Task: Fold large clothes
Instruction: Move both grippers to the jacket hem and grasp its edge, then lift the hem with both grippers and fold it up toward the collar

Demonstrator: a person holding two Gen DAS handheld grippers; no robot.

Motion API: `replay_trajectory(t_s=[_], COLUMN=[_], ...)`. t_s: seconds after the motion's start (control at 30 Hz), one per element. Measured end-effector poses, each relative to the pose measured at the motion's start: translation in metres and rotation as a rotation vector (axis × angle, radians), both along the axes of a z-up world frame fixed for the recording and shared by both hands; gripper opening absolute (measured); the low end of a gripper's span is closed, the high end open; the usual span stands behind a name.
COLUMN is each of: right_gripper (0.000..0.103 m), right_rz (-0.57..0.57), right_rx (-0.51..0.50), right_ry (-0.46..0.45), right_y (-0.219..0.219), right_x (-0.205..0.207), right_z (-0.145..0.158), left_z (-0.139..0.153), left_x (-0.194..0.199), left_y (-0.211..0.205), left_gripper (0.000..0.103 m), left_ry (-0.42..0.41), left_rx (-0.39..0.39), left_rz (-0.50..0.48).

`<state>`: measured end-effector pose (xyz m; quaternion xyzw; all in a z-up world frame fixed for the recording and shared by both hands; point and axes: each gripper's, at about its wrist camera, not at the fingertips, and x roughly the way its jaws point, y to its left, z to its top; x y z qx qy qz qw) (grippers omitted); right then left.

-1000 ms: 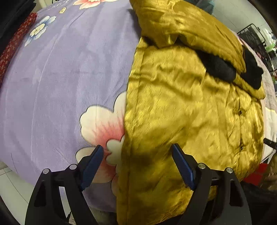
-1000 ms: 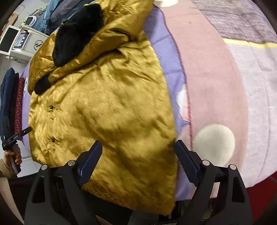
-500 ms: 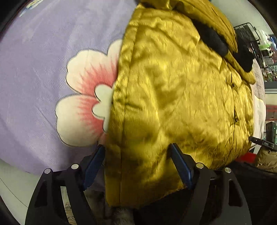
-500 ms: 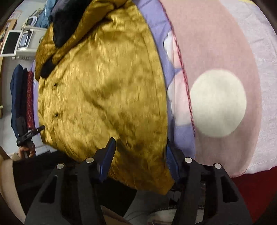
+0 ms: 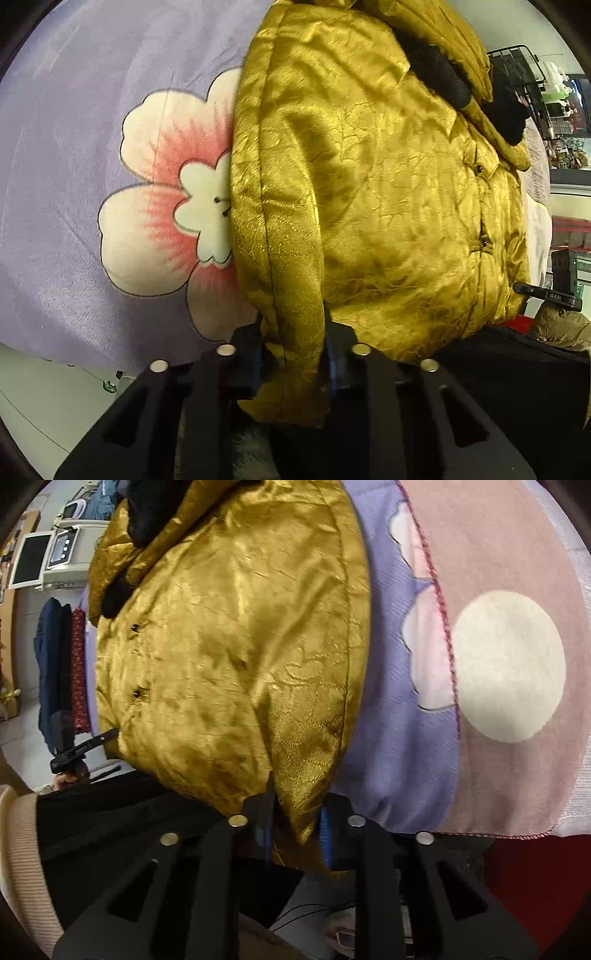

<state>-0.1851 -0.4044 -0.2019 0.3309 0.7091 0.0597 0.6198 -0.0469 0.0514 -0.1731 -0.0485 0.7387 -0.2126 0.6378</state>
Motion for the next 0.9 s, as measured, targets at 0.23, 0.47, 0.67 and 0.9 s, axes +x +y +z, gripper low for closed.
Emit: replay_trajectory(t_s=[0.23,0.47,0.67,0.9], right_gripper=[0.011,0.010,0.009,0.009], right_rz=[0.022,-0.029,-0.197,-0.284], right_rx=[-0.007,-0.043,-0.057,-0.127], right_ry=[-0.116,-0.263,-0.372,-0.414], right_y=[0.000,-0.036,-0.108,-0.153], right_x=[0.045,0.118,0.179,0.266], right_z=[0.032,0.075,0.107,0.119], left_z=[0.041,0.092,0.122,0.125], left_x=[0.039,0.127,0.215,0.304], left_y=[-0.011,-0.037,-0.039,-0.098], left_gripper=[0.012,0.011,0.010,0.010], left_ry=[-0.119,-0.304,-0.410,-0.440], left_rx=[-0.096,-0.147,-0.125,-0.071], left_rz=[0.095,0.098,0.127,0.136])
